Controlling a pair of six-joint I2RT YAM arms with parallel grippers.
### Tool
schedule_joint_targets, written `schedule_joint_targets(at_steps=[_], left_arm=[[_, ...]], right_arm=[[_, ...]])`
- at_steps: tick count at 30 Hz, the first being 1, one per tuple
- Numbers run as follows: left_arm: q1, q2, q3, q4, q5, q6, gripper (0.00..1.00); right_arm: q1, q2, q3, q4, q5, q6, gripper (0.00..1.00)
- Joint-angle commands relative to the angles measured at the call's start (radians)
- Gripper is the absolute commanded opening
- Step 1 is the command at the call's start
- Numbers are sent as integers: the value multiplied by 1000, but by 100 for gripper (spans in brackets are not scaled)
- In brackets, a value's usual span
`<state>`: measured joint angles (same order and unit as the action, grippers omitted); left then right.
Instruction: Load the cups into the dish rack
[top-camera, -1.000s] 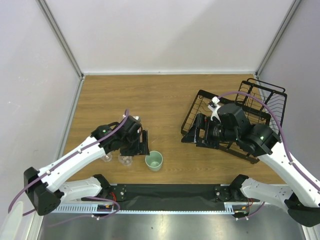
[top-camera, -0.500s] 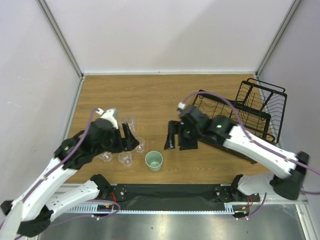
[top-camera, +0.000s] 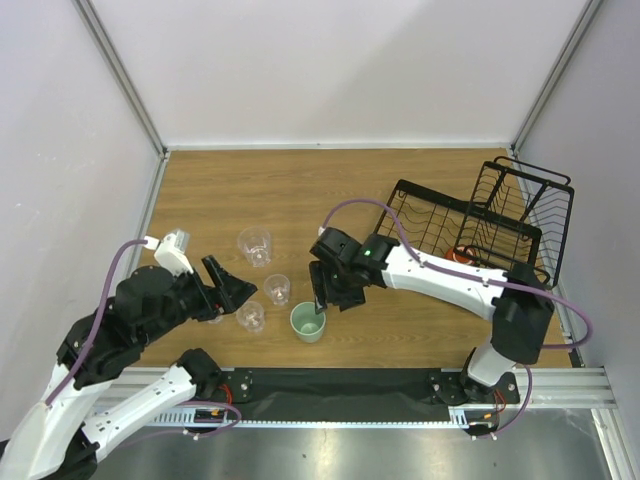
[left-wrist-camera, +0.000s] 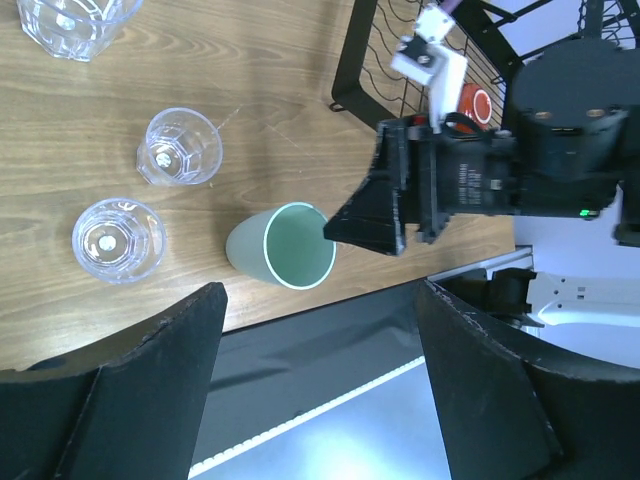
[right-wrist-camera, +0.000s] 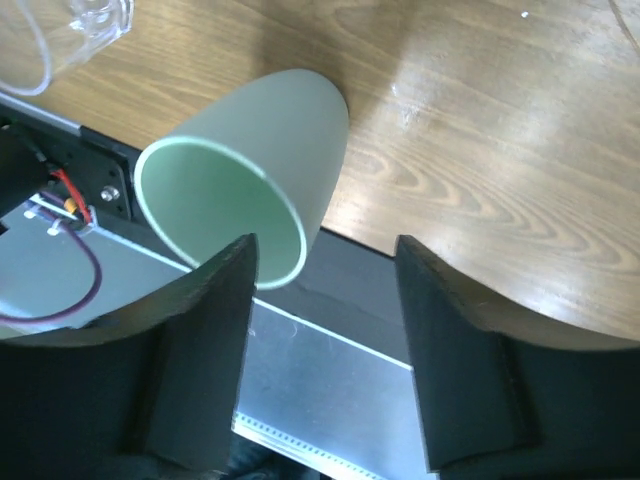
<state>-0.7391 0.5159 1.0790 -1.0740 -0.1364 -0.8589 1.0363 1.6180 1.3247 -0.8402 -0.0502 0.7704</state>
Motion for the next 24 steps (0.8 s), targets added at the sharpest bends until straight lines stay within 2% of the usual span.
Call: schedule_joint_targets(at_steps=[1,4,8,14,22,24], left_arm=[[7,-1,-1,0,1,-32,82],[6,12,7,14,6,-26,82],[7,42,32,36,18,-3,85],[6,90,67,48,26,21,88],[6,165,153,40,31,55,98],[7,196,170,54,47,67,100]], right_arm=[[8,34,44,44,4,-29,61],[8,60,42,53,-13,-40,53],[10,74,36,79,-28,-51,50],[8,100,34,101,-56,-65,34],[8,69,5,112,-42,-69,0],[5,27,10,90,-27,-72,0]])
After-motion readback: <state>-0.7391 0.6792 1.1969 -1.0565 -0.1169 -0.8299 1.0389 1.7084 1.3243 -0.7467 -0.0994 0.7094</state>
